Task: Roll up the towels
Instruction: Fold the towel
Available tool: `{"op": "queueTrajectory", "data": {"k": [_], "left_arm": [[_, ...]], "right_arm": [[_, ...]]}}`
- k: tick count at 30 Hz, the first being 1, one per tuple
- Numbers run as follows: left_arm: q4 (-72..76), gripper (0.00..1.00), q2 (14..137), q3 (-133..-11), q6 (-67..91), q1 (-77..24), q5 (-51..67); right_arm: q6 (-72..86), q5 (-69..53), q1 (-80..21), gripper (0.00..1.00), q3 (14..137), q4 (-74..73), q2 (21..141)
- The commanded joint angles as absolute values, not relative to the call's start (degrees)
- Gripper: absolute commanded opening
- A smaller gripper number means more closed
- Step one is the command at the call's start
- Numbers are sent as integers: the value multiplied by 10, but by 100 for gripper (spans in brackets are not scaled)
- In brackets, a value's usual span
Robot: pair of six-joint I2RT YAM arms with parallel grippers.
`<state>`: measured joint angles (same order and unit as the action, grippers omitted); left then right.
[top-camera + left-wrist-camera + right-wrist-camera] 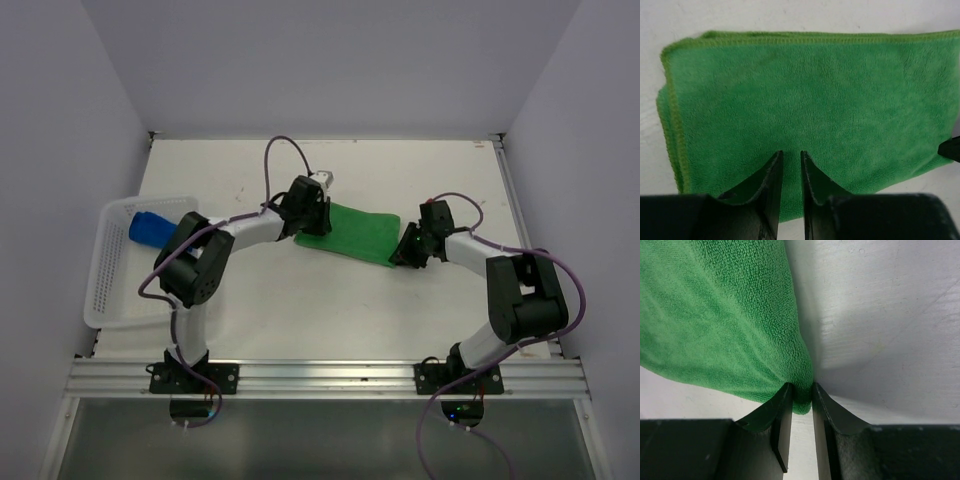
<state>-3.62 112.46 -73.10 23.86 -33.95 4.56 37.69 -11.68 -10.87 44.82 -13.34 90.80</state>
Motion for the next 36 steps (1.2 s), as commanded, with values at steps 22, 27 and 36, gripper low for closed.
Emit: {"op": "queueTrajectory", "data": {"k": [22,27,36], "left_arm": [[69,19,897,-349,434,-377,-83],[26,21,810,-283,497,-422,-134],[-68,31,713,-331,487,-444,-187]], "right_arm": [[332,-119,-224,27,418,-145,906],[349,-120,-262,27,378,-140,864],[348,-133,-276,32,328,-141,772]]}}
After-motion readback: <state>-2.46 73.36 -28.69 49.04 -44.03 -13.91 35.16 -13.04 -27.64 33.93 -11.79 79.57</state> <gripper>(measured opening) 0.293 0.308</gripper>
